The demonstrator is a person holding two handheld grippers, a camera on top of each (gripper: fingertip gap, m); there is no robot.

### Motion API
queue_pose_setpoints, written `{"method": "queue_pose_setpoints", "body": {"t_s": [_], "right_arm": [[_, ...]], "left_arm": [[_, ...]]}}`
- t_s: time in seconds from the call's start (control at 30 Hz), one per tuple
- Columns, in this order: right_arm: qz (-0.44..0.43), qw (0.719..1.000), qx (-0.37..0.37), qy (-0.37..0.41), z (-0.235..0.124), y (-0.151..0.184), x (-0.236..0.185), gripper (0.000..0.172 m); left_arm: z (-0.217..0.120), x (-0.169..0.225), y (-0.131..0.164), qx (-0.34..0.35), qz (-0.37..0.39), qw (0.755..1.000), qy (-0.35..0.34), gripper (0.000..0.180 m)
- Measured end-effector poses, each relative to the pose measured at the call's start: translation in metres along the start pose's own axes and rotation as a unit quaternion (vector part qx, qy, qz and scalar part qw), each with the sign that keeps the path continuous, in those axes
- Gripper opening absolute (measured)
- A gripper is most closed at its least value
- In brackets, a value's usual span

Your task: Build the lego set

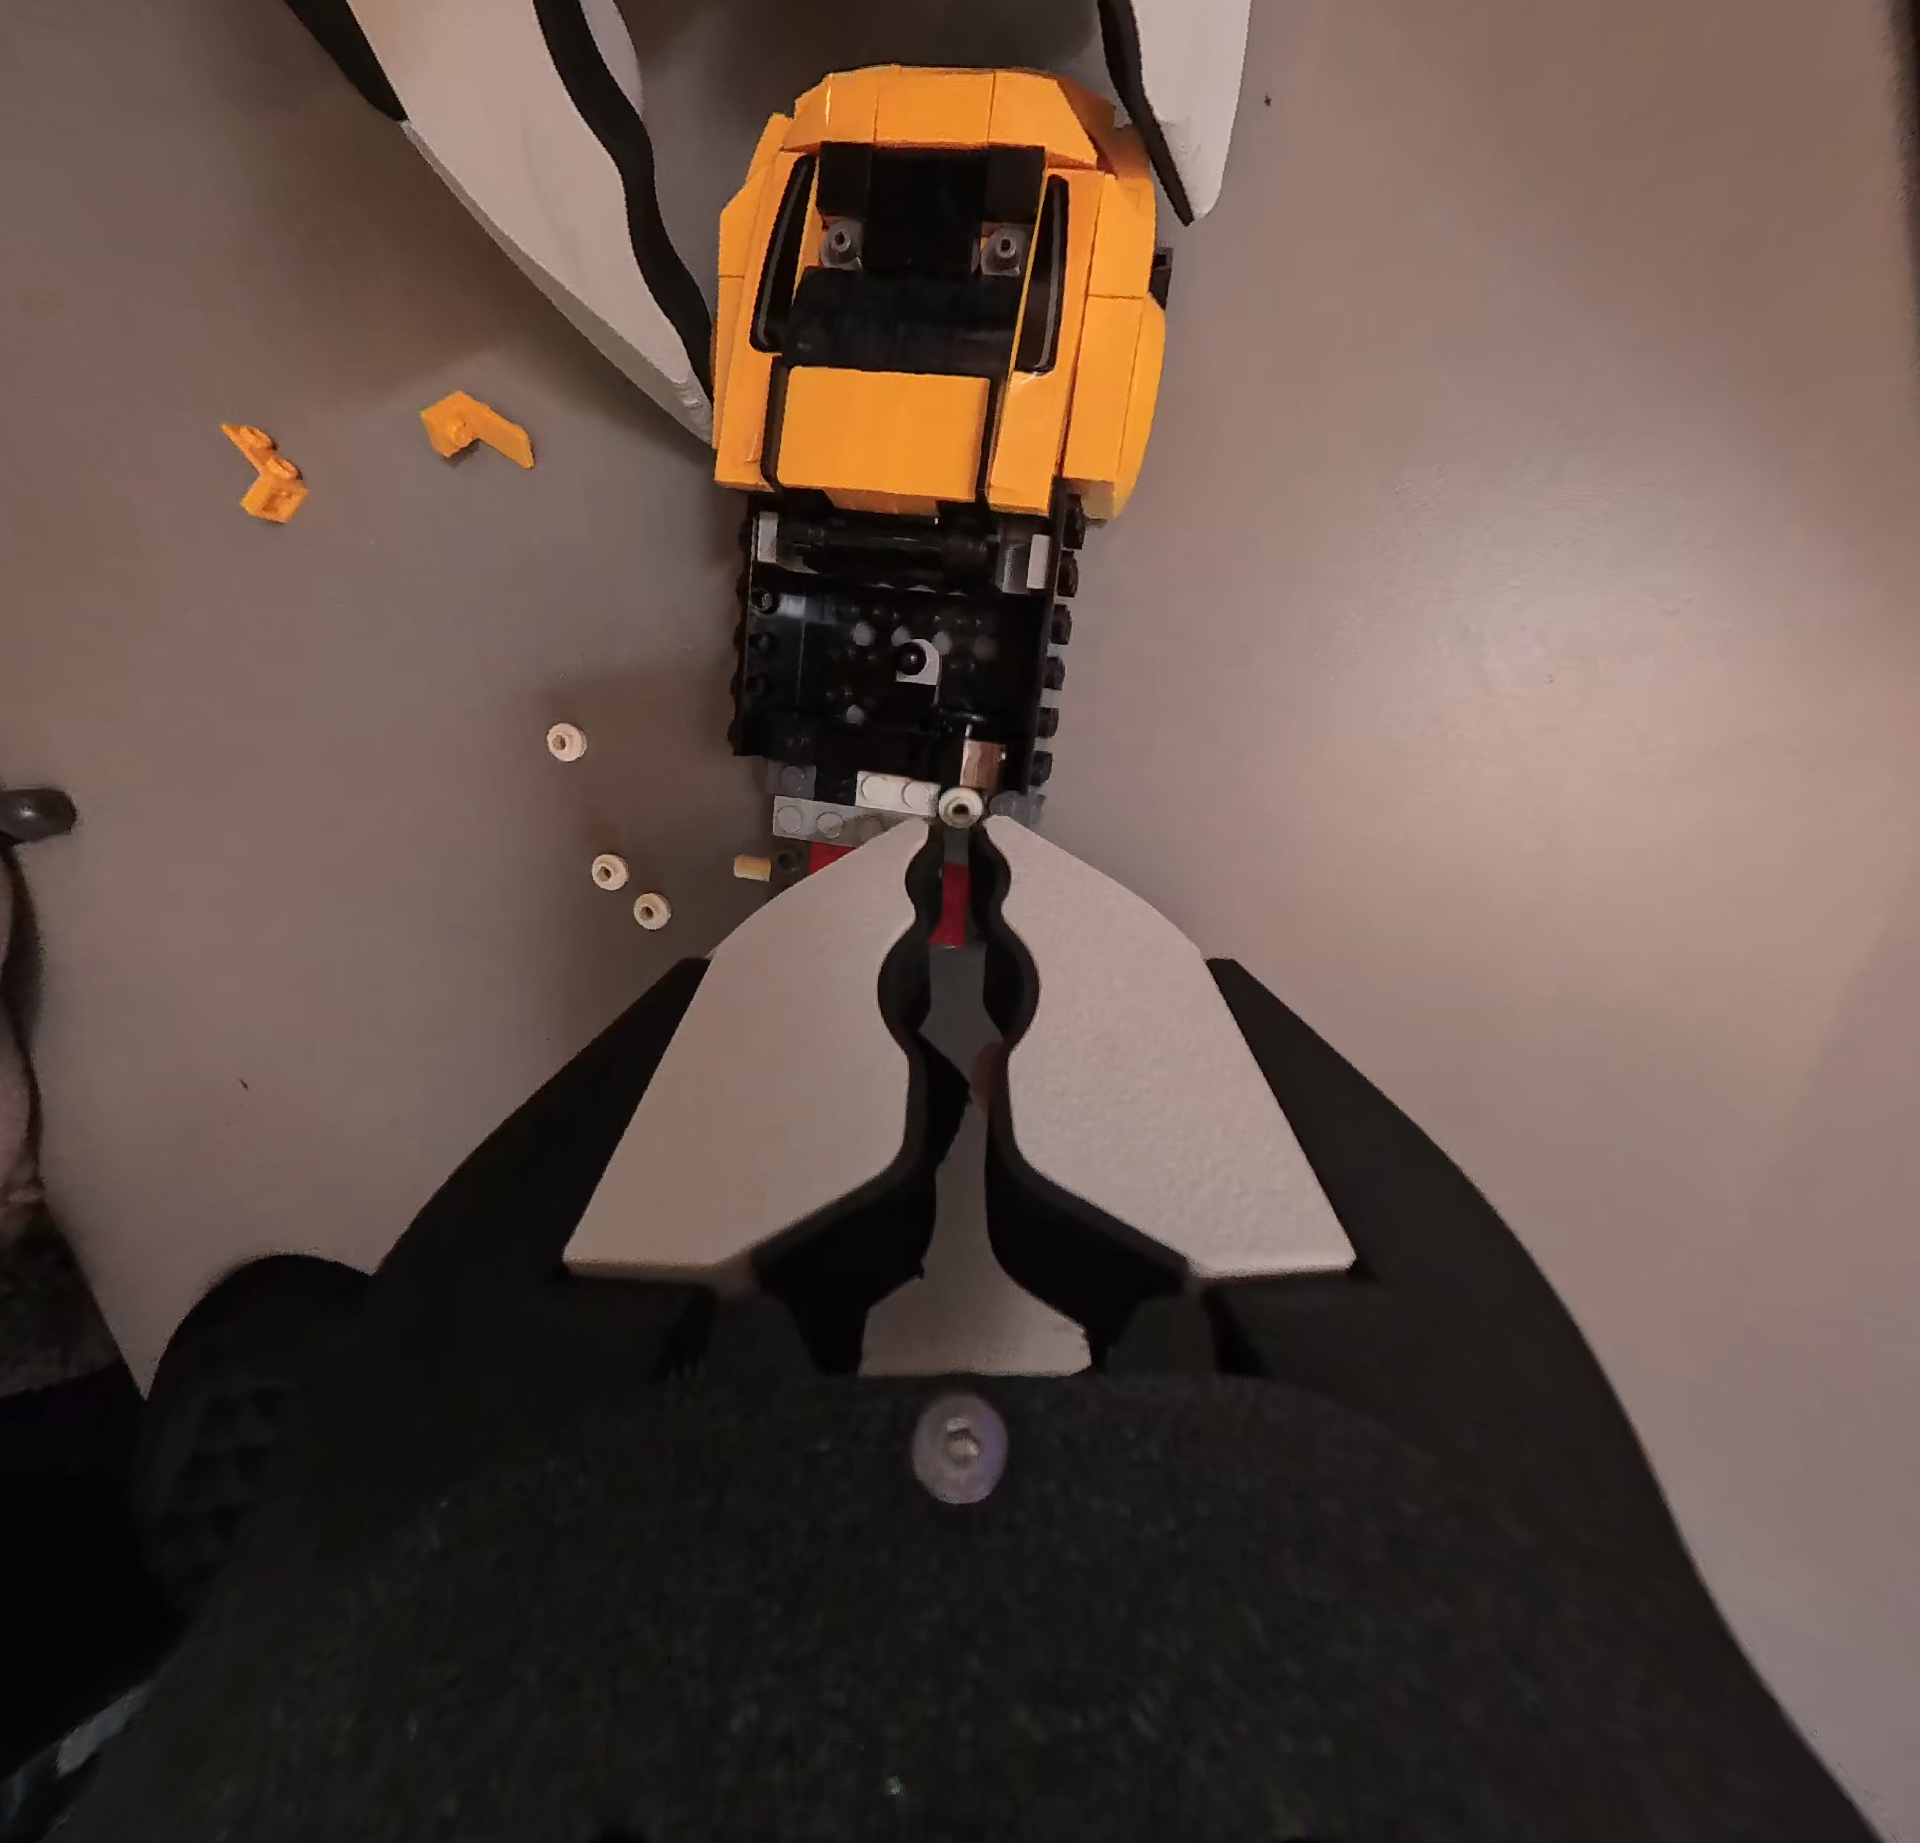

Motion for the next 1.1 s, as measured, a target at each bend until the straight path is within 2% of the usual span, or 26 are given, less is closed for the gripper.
{"method": "queue_pose_setpoints", "body": {"t_s": [0.5, 0.77, 1.1], "right_arm": [[0.094, 0.991, 0.09, -0.024, 0.003, 0.013, 0.003, 0.005], [0.064, 0.995, 0.069, 0.012, 0.004, 0.009, -0.003, 0.005], [0.056, 0.998, -0.01, 0.031, 0.005, -0.004, -0.005, 0.004]], "left_arm": [[0.0, 0.001, -0.001, -0.004, 0.0, 1.0, -0.001, 0.08], [0.0, 0.001, -0.001, -0.004, 0.0, 1.0, -0.002, 0.08], [0.0, 0.003, -0.002, -0.008, -0.003, 1.0, -0.005, 0.08]]}}
Point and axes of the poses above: each gripper's, where its closed fingertips meet, z out along the fingers, y out of its underside, x = y × z across the jaws, the point moved 9 cm from there along -z, back along the fingers, and after that the axes turned 3 degrees about -z, right-handed, at the moved point
